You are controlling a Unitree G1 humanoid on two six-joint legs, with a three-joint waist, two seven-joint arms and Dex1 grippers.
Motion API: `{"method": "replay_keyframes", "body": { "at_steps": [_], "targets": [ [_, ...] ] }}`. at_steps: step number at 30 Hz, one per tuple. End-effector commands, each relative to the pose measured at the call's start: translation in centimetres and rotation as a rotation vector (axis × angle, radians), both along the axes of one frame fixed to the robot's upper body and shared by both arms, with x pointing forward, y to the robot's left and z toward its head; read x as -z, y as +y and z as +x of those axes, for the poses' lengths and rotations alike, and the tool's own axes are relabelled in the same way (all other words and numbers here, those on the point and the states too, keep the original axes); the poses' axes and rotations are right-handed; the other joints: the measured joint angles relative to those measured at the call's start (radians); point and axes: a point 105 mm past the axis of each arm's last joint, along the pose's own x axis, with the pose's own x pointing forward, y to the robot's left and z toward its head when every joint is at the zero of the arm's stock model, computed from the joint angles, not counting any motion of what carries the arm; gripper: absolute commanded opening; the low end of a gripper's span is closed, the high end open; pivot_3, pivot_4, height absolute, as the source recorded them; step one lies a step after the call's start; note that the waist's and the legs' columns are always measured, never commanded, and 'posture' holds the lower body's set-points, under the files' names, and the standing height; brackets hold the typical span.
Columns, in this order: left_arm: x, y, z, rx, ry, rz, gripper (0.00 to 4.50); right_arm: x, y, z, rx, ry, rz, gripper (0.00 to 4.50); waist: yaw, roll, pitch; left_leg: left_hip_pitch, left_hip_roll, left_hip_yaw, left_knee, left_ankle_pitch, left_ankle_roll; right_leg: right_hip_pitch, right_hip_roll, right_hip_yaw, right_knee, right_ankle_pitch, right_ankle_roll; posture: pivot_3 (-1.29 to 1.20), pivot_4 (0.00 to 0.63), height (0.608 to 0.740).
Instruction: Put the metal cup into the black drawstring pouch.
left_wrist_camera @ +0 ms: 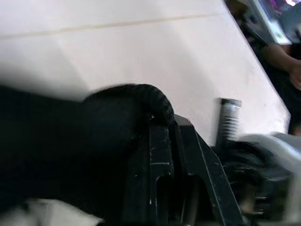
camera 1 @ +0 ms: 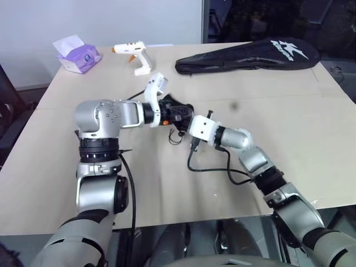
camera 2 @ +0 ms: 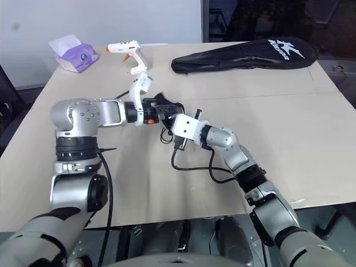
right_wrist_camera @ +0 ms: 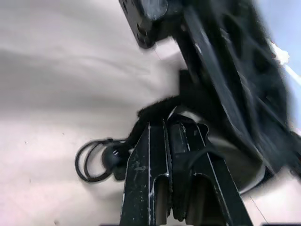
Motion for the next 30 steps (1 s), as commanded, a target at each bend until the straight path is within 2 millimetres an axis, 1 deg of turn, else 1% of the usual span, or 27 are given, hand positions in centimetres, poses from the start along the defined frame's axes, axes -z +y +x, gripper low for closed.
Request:
{"method": "replay_keyframes", "body": {
  "at_steps": [1,3,5,10,11,13,15,16,18,19,20,22,23,24,26,28,30],
  "targets": [
    [-1.8,-2.0,-1.6,0.119,-0.023,-0.061,0.0,-1.1,1.0,0.1,-0.031,-0.053,0.005,0.04,-0.004,0.0,0.0,0.0,0.0,0.0,0.0,0.0,0.0,0.0,0.0,0.0,0.0,0.0,0.0,0.0,0.15,0.74],
    [-1.8,-2.5,-2.3,0.148,-0.013,-0.068,0.0,-0.2,1.0,0.5,-0.028,-0.052,-0.038,0.04,-0.005,0.0,0.0,0.001,0.0,0.0,0.0,0.0,0.0,0.0,0.001,0.0,0.001,0.0,0.0,0.0,0.15,0.74],
    [-1.5,-2.2,-2.2,0.134,-0.004,-0.064,0.0,-0.1,0.9,0.7,-0.022,-0.051,-0.033,0.04,-0.005,0.0,0.0,0.001,0.001,0.0,0.0,0.0,0.0,0.0,0.001,0.0,0.001,0.0,0.0,0.0,0.15,0.74],
    [0.5,0.8,-0.2,-0.032,0.06,-0.037,0.0,-1.8,0.1,0.7,0.0,-0.096,0.011,0.04,-0.004,0.0,0.0,0.001,0.0,0.0,0.0,0.0,0.0,0.0,0.001,0.0,0.0,0.0,0.0,0.0,0.15,0.74],
    [0.8,1.0,-0.2,-0.037,0.055,-0.02,0.0,-1.8,0.0,0.6,-0.001,-0.098,0.009,0.04,-0.003,0.0,0.0,0.001,0.0,0.0,0.0,0.0,0.0,0.0,0.001,0.0,0.0,0.0,0.0,0.0,0.15,0.74],
    [0.3,0.6,-0.3,-0.027,0.018,-0.043,0.0,-0.6,-0.1,0.0,-0.029,-0.039,-0.015,0.04,-0.002,0.0,0.0,0.001,0.0,0.0,0.0,0.0,0.0,0.0,0.001,0.0,0.0,0.0,0.0,0.0,0.15,0.74],
    [0.4,1.3,0.5,-0.072,0.001,-0.049,0.0,-0.5,-0.7,-0.3,-0.023,0.006,0.0,0.04,0.0,0.0,0.0,0.001,0.0,0.0,0.0,0.0,0.0,0.0,0.0,0.0,0.0,0.0,0.0,0.0,0.15,0.74],
    [0.6,1.6,0.9,-0.095,-0.001,-0.043,0.0,-0.7,-1.0,-0.3,-0.012,0.017,0.012,0.57,-0.001,0.0,0.0,0.001,0.0,0.0,0.0,0.0,0.0,0.0,0.0,0.0,0.0,0.0,0.0,0.0,0.15,0.74],
    [0.9,2.6,1.7,-0.146,-0.012,-0.034,0.0,-1.0,-1.9,-0.5,0.005,0.06,0.03,1.08,0.0,0.0,0.0,0.001,0.0,-0.001,0.0,0.0,0.0,0.0,0.0,0.0,0.0,0.0,0.0,0.0,0.15,0.74],
    [0.9,3.0,2.1,-0.167,-0.02,-0.033,0.0,-1.2,-2.6,-0.6,0.024,0.084,0.039,1.74,0.0,0.0,0.0,0.001,0.0,-0.001,0.0,0.0,0.0,0.0,0.0,0.0,0.0,0.0,0.0,0.0,0.15,0.74],
    [0.9,3.3,2.3,-0.183,-0.026,-0.034,0.0,-1.4,-3.2,-0.9,0.04,0.116,0.061,2.2,0.001,0.0,0.0,0.001,0.0,-0.001,0.0,0.0,0.0,0.0,0.0,0.0,0.0,0.0,0.0,0.0,0.15,0.74],
    [0.9,3.6,2.7,-0.198,-0.04,-0.033,0.0,-2.2,-4.1,-1.4,0.066,0.218,0.155,2.95,0.003,0.0,0.0,0.0,0.0,-0.001,0.0,0.0,0.0,0.0,0.0,0.0,0.0,0.0,0.0,0.0,0.15,0.74],
    [0.8,3.7,2.9,-0.206,-0.045,-0.036,0.0,-2.6,-4.5,-1.7,0.071,0.263,0.197,3.42,0.002,0.0,0.0,0.0,0.0,-0.001,0.0,0.0,0.0,0.0,0.0,-0.001,0.0,0.0,0.0,0.0,0.15,0.74],
    [0.8,3.7,3.0,-0.21,-0.052,-0.041,0.0,-2.8,-4.8,-2.1,0.067,0.319,0.227,3.42,0.003,0.0,0.0,0.0,0.0,-0.001,0.0,0.0,0.0,0.0,0.0,-0.001,0.0,0.0,0.0,0.0,0.15,0.74],
    [0.4,3.6,3.2,-0.212,-0.07,-0.057,0.0,-2.5,-5.2,-3.3,0.046,0.432,0.249,3.42,0.004,0.0,0.0,0.0,0.0,-0.001,0.0,0.0,0.0,0.0,0.0,-0.001,0.0,0.0,0.0,0.0,0.15,0.74],
    [-0.6,3.4,3.5,-0.216,-0.092,-0.086,0.0,-1.4,-5.1,-3.5,0.071,0.538,0.269,3.42,0.004,0.0,0.0,0.0,0.0,-0.001,0.0,0.0,0.0,0.0,0.0,-0.001,0.0,0.0,0.0,0.0,0.15,0.74],
    [-1.5,3.3,3.7,-0.216,-0.11,-0.107,0.0,-0.2,-4.6,-3.2,0.097,0.597,0.285,3.42,0.005,0.0,0.0,0.0,0.0,-0.001,0.0,0.0,0.0,0.0,0.0,-0.001,0.0,0.0,0.0,0.0,0.15,0.74]
  ]
}}
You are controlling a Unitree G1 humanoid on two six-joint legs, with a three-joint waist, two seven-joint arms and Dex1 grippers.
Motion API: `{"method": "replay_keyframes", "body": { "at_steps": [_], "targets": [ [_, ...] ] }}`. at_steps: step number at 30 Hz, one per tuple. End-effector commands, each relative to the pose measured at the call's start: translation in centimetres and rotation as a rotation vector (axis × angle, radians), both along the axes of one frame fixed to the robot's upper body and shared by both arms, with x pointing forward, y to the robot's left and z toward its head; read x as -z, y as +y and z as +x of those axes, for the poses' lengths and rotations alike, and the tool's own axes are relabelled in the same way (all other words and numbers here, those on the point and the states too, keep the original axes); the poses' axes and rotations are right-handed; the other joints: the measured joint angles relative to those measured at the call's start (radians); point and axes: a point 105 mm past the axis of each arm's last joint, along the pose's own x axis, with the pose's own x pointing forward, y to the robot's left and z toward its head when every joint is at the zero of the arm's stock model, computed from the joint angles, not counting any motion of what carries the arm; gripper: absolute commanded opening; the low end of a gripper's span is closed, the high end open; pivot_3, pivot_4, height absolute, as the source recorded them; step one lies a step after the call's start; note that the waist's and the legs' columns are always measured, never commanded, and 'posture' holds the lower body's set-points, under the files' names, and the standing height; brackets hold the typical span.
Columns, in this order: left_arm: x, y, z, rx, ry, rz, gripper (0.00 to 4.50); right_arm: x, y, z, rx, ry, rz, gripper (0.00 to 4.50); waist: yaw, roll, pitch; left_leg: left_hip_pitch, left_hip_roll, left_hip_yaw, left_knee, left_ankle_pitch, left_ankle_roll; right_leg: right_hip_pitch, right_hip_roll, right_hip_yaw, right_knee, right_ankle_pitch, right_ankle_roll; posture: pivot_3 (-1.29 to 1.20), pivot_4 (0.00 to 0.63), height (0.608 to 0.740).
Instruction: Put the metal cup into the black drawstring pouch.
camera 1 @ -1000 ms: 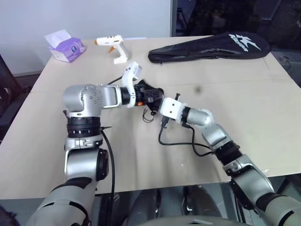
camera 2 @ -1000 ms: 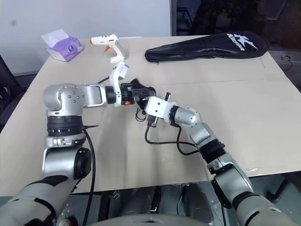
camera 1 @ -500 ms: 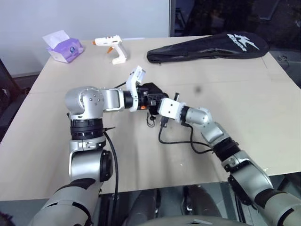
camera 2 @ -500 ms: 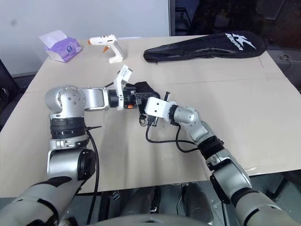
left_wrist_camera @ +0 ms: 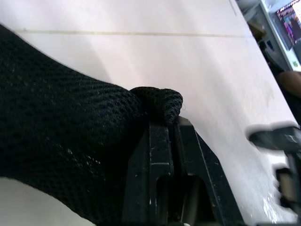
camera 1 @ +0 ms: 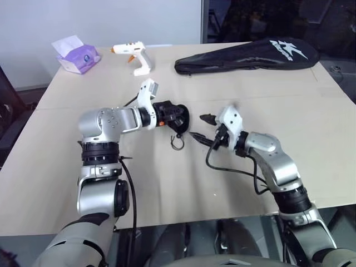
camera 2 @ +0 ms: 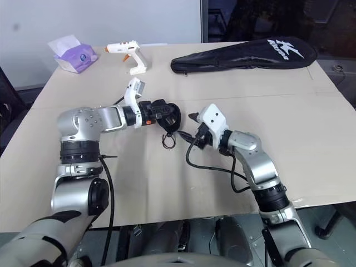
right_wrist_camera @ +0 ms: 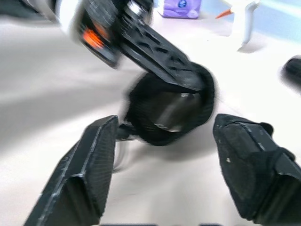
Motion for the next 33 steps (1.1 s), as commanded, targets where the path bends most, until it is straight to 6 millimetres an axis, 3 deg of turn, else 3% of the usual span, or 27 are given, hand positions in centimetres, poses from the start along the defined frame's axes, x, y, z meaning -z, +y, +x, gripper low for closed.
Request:
{"method": "replay_keyframes", "body": {
  "at_steps": [1,7,13,14,16,17,21,25,27,29,33],
  "targets": [
    [-3.7,-0.3,0.6,-0.001,-0.112,-0.046,0.0,1.1,1.1,0.2,0.023,0.085,0.033,3.42,-0.001,0.0,0.0,0.0,0.0,0.0,0.0,0.0,0.0,0.0,0.0,0.0,0.0,0.0,0.0,0.0,0.15,0.74],
    [-5.1,-0.4,1.0,0.003,-0.14,-0.042,0.0,3.0,3.4,3.1,0.104,0.139,0.045,3.42,-0.006,0.0,0.0,0.0,0.0,0.0,0.0,0.0,0.0,0.0,0.0,0.0,0.001,0.0,0.0,0.0,0.15,0.74],
    [-5.3,-0.5,1.0,0.006,-0.155,-0.032,0.0,1.7,5.0,4.9,0.119,0.124,0.131,3.42,-0.006,0.0,0.0,0.0,0.0,0.0,0.0,0.0,0.0,-0.001,0.0,0.0,0.0,0.0,0.0,0.0,0.15,0.74],
    [-5.4,-0.5,1.0,0.005,-0.156,-0.031,0.0,1.6,5.1,5.0,0.118,0.12,0.13,2.92,-0.006,0.0,0.0,0.0,0.0,0.0,0.0,0.0,0.0,-0.001,0.0,0.0,0.0,0.0,0.0,0.0,0.15,0.74],
    [-5.3,-0.5,1.0,0.001,-0.158,-0.031,0.0,1.7,5.1,4.9,0.116,0.111,0.123,2.32,-0.006,0.0,0.0,0.0,0.0,0.0,0.0,0.0,0.0,-0.001,0.0,0.0,0.0,0.0,0.0,0.0,0.15,0.74],
    [-5.3,-0.5,1.0,-0.001,-0.161,-0.029,0.0,1.8,5.0,4.8,0.112,0.111,0.12,1.72,-0.006,0.0,0.0,0.0,0.0,0.0,0.0,0.0,0.0,-0.001,0.0,0.0,0.0,0.0,0.0,0.0,0.15,0.74],
    [-4.9,-0.4,1.0,-0.001,-0.176,-0.008,0.0,1.8,3.7,3.8,0.101,0.089,0.077,0.1,-0.005,0.0,0.0,0.0,0.0,0.0,0.0,0.0,0.0,-0.001,0.0,0.0,0.0,0.0,0.0,0.0,0.15,0.74],
    [-4.7,-0.9,0.8,0.029,-0.22,-0.003,0.0,-0.1,1.6,3.0,0.127,0.035,0.044,0.01,-0.006,0.0,0.0,-0.001,0.0,0.0,0.0,0.0,0.0,-0.001,0.0,0.0,0.0,0.0,0.0,0.0,0.15,0.74],
    [-4.9,-1.4,0.6,0.056,-0.332,0.016,0.0,-1.5,0.2,2.5,0.144,-0.01,0.002,0.01,-0.006,0.0,0.0,-0.001,0.0,0.0,-0.001,0.0,0.0,-0.002,0.0,0.001,0.0,0.0,0.0,0.0,0.15,0.74],
    [-4.3,-2.3,-0.5,0.156,-0.349,0.021,0.0,-2.6,-1.3,2.1,0.17,-0.062,-0.081,0.01,-0.003,0.001,0.001,-0.001,0.0,0.0,-0.001,0.0,0.0,-0.002,0.0,0.001,0.0,0.0,0.0,0.0,0.15,0.74],
    [-4.3,-3.8,-1.9,0.294,-0.484,0.087,1.42,-4.4,-4.2,1.6,0.223,-0.139,-0.267,0.0,0.001,0.001,0.001,-0.002,-0.001,0.0,-0.001,0.0,0.0,-0.003,-0.001,0.0,0.0,0.0,0.0,0.0,0.15,0.74]
  ]
}}
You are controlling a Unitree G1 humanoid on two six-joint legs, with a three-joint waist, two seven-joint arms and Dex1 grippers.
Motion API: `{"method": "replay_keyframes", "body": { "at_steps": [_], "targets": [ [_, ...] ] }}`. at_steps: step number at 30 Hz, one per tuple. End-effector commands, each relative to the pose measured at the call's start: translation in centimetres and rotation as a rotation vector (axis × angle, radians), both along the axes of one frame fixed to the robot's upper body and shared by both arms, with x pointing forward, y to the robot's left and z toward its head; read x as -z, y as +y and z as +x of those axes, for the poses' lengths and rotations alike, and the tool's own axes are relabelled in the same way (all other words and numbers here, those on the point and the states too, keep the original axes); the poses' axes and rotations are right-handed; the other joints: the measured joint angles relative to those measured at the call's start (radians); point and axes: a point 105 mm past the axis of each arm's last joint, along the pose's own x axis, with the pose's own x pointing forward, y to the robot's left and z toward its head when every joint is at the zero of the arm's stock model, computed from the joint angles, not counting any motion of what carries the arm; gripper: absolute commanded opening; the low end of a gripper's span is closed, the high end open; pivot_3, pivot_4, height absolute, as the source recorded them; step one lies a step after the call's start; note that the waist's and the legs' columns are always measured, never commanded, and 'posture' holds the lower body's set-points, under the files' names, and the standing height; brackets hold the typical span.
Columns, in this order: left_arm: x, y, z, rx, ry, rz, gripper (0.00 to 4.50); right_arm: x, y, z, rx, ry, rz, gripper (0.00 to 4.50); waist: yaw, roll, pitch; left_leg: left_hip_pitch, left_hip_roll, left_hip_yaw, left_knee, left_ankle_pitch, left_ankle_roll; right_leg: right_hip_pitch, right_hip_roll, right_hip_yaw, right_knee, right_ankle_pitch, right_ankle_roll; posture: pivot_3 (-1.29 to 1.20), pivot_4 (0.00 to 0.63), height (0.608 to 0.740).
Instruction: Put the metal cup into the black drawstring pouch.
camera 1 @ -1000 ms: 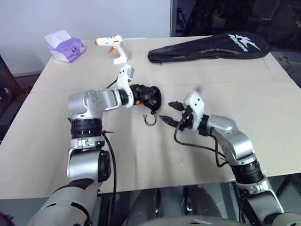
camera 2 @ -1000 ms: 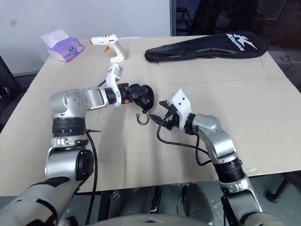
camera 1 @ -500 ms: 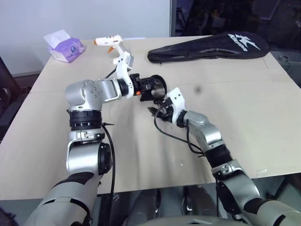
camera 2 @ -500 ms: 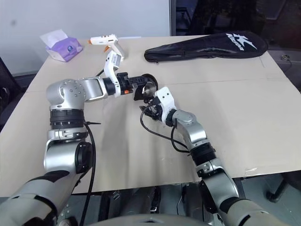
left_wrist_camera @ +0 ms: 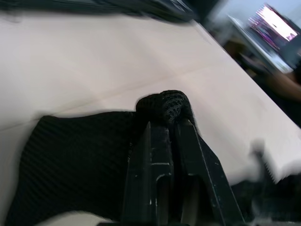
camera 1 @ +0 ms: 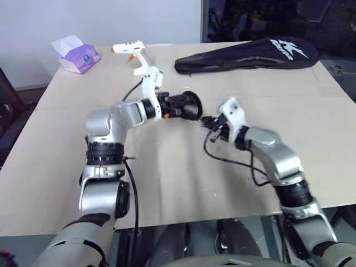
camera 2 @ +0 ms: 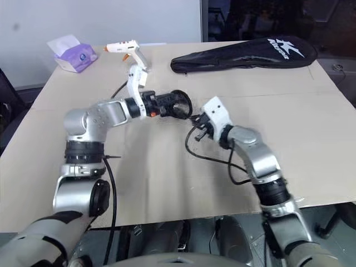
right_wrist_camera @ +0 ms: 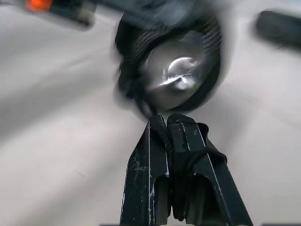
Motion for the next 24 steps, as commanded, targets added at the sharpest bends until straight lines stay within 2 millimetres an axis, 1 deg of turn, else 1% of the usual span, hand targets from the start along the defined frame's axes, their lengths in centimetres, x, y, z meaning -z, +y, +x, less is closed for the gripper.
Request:
{"method": "replay_keyframes", "body": {
  "at_steps": [1,2,3,6,8,12,14,17,21,24],
  "targets": [
    [-2.9,-2.0,-1.2,0.129,-0.292,0.077,1.86,-2.7,-1.7,-0.7,0.022,-0.088,-0.13,0.0,0.003,0.001,0.001,0.0,0.0,0.0,0.0,0.0,0.0,0.0,0.0,0.0,0.0,0.0,0.0,0.0,0.15,0.74],
    [-3.1,-2.6,-1.5,0.159,-0.348,0.098,2.39,-3.2,-2.4,-0.6,0.045,-0.104,-0.17,0.0,0.005,0.001,0.001,0.0,0.0,0.0,0.0,0.0,0.0,0.0,0.0,0.0,0.0,0.0,0.0,0.0,0.15,0.74],
    [-3.2,-3.2,-1.9,0.199,-0.388,0.113,2.73,-3.6,-3.0,-0.5,0.063,-0.122,-0.213,0.0,0.009,0.001,0.001,0.0,0.0,0.0,0.0,0.0,0.0,0.0,0.0,0.0,0.0,0.0,0.0,0.0,0.15,0.74],
    [-3.4,-5.2,-3.4,0.332,-0.441,0.116,2.73,-4.1,-4.4,-0.2,0.101,-0.153,-0.326,0.0,0.011,0.001,0.001,0.0,0.0,0.001,0.0,0.0,0.0,0.0,0.0,0.0,-0.001,0.0,0.0,0.0,0.15,0.74],
    [-2.9,-6.3,-3.8,0.387,-0.458,0.141,2.73,-4.4,-4.7,-0.2,0.106,-0.162,-0.35,0.0,0.013,0.001,0.001,-0.001,0.0,0.001,0.0,0.0,0.0,0.0,0.0,0.0,-0.001,0.0,0.0,0.0,0.15,0.74],
    [-1.5,-8.6,-3.1,0.422,-0.491,0.199,2.73,-4.7,-4.9,-0.3,0.11,-0.18,-0.386,0.0,0.021,0.001,0.001,-0.001,0.0,0.001,0.0,0.0,0.001,0.0,0.0,0.0,-0.001,0.0,0.0,0.0,0.15,0.74],
    [-1.4,-9.4,-2.9,0.434,-0.505,0.201,2.73,-4.7,-4.9,-0.3,0.113,-0.184,-0.399,0.0,0.024,0.001,0.001,-0.001,0.0,0.001,0.001,0.0,0.001,0.0,0.0,0.0,-0.001,0.0,0.0,0.0,0.15,0.74],
    [-1.1,-10.2,-2.8,0.47,-0.556,0.236,2.73,-4.8,-4.8,-0.5,0.115,-0.186,-0.402,0.0,0.022,0.0,0.001,-0.001,0.0,0.001,0.001,0.0,0.001,0.0,0.0,0.0,-0.001,0.0,0.0,0.0,0.15,0.74],
    [-0.6,-10.6,-2.3,0.47,-0.551,0.253,2.73,-5.0,-4.8,-0.6,0.119,-0.191,-0.406,0.0,0.022,0.0,0.001,-0.001,0.0,0.001,0.0,0.0,0.001,0.0,0.0,0.0,-0.001,0.0,0.0,0.0,0.15,0.74],
    [-0.9,-10.9,-2.2,0.477,-0.538,0.226,2.73,-5.0,-4.9,-0.8,0.123,-0.192,-0.408,0.0,0.023,0.0,0.001,-0.001,0.0,0.001,0.001,-0.001,0.002,0.0,0.0,0.0,-0.001,0.0,0.0,0.0,0.15,0.74]
  ]
}}
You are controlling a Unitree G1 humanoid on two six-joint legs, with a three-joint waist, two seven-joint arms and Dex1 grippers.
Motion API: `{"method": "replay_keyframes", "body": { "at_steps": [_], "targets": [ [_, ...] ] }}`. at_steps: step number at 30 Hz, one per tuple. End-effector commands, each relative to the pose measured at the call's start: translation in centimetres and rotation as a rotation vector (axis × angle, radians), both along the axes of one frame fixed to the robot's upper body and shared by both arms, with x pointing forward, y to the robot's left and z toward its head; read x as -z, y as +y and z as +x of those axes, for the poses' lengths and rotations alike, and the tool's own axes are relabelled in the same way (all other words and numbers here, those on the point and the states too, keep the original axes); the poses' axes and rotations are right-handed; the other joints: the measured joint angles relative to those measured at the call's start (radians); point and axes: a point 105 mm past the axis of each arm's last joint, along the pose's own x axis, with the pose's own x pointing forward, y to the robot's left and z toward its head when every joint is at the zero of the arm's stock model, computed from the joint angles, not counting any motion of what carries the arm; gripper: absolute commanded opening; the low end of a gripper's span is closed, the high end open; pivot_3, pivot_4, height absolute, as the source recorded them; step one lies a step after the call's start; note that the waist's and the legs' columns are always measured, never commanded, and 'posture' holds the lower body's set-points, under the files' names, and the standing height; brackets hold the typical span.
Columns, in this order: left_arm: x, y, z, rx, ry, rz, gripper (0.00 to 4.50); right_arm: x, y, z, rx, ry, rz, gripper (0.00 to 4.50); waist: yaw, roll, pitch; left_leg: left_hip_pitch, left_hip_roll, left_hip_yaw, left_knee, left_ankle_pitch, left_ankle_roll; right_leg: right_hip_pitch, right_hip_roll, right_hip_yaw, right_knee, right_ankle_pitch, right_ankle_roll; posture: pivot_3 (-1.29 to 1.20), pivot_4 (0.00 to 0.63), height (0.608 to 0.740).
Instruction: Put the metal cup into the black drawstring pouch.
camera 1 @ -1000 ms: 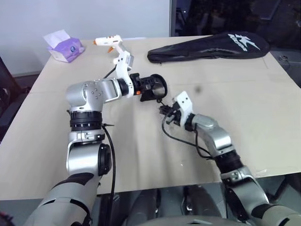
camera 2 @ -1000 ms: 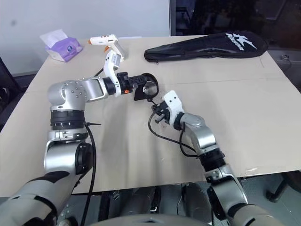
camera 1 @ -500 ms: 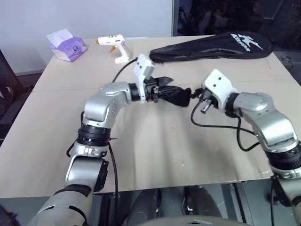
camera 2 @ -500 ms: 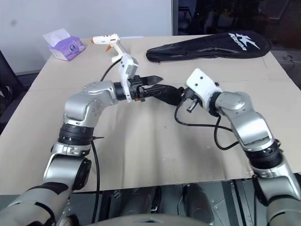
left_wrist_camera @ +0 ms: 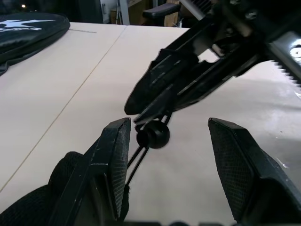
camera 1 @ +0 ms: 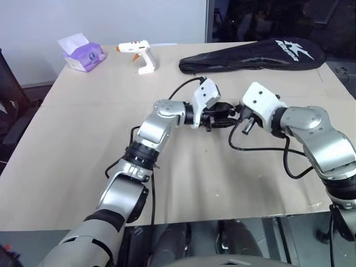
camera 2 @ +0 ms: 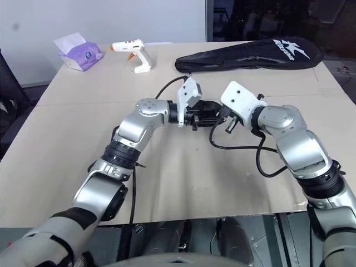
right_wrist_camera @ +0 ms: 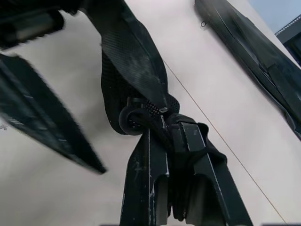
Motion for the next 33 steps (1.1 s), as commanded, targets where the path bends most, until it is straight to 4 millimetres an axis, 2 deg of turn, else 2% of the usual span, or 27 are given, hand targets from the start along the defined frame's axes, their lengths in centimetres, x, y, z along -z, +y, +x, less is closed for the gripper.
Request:
{"method": "replay_keyframes", "body": {
  "at_steps": [1,3,5,7,11,14,18,22,25,27,30,33],
  "targets": [
    [-1.6,-0.7,0.0,0.03,-0.026,-0.038,2.35,-1.8,0.2,-0.6,-0.01,-0.075,-0.01,0.0,0.001,0.0,0.0,0.0,0.0,0.0,0.0,0.0,0.0,0.0,0.0,0.0,0.0,0.0,0.0,0.0,0.15,0.74],
    [-1.6,-0.8,0.0,0.035,-0.024,-0.037,2.03,-1.7,0.2,-0.7,-0.009,-0.074,-0.011,0.0,0.001,0.0,0.0,0.0,0.0,0.0,0.0,0.0,0.0,0.0,0.0,-0.001,0.0,0.0,0.0,0.0,0.15,0.74],
    [-1.6,-0.8,0.1,0.032,-0.023,-0.039,0.95,-1.7,0.2,-0.7,-0.007,-0.073,-0.016,0.0,0.001,0.0,0.0,0.0,0.0,0.0,0.0,0.0,0.0,0.0,0.0,-0.001,0.0,0.0,0.0,0.0,0.15,0.74],
    [-1.7,-0.9,0.2,0.033,-0.02,-0.047,0.22,-1.6,0.1,-0.8,-0.006,-0.072,-0.018,0.0,0.001,0.0,0.0,0.0,0.0,0.0,0.0,0.0,0.0,0.0,0.0,-0.001,0.0,0.0,0.0,0.0,0.15,0.74],
    [-1.6,-0.8,0.3,0.026,-0.015,-0.041,0.18,-1.3,-0.1,-0.9,0.004,-0.065,-0.018,0.0,0.001,0.0,0.0,0.0,0.0,0.0,0.0,0.0,0.0,0.0,0.0,-0.001,0.0,0.0,0.0,0.0,0.15,0.74],
    [-0.8,-0.3,1.2,-0.023,-0.011,-0.007,0.18,-1.1,-1.0,-0.8,0.04,-0.06,-0.017,0.0,0.001,0.0,0.0,0.0,0.0,0.0,0.0,0.0,0.0,0.0,0.0,-0.001,0.0,0.0,0.0,0.0,0.15,0.74],
    [2.5,2.0,3.2,-0.131,-0.022,0.125,0.18,-1.2,-4.8,-0.6,0.192,-0.069,0.02,0.0,0.003,0.0,0.0,0.0,0.0,0.0,0.0,0.0,0.0,0.0,0.0,-0.001,0.0,0.0,0.0,0.0,0.15,0.74],
    [4.5,4.2,4.4,-0.204,-0.029,0.211,0.18,-0.8,-8.4,-1.0,0.323,-0.07,0.011,0.0,0.004,-0.001,0.0,-0.001,0.0,0.0,0.0,0.0,0.0,0.0,0.0,-0.001,0.0,0.0,0.0,0.0,0.15,0.74],
    [5.7,5.8,5.1,-0.253,-0.056,0.292,0.18,-0.2,-9.9,-1.5,0.372,-0.057,0.006,0.0,0.006,-0.001,0.0,-0.001,0.0,-0.001,0.0,0.0,0.0,0.0,0.0,-0.001,0.0,0.0,0.0,0.0,0.15,0.74],
    [5.9,6.6,5.6,-0.279,-0.069,0.321,0.18,0.3,-10.4,-1.6,0.392,-0.044,0.009,0.0,0.004,-0.001,0.0,-0.001,0.0,-0.001,0.001,0.0,0.0,0.0,0.0,-0.001,0.0,0.0,0.0,0.0,0.15,0.74],
    [5.6,6.8,5.7,-0.277,-0.098,0.317,0.18,0.9,-10.6,-1.7,0.4,-0.028,0.031,0.0,0.0,-0.001,0.0,-0.001,0.0,0.0,0.001,0.0,0.001,0.0,0.0,0.0,0.0,0.0,0.0,0.0,0.15,0.74],
    [4.1,5.8,4.7,-0.2,-0.074,0.18,0.18,1.4,-8.7,-1.9,0.325,0.0,0.163,0.0,0.0,-0.001,0.0,-0.001,0.0,0.0,0.001,0.0,0.001,0.0,0.001,-0.001,0.001,0.0,0.0,0.0,0.15,0.74]
  ]
}}
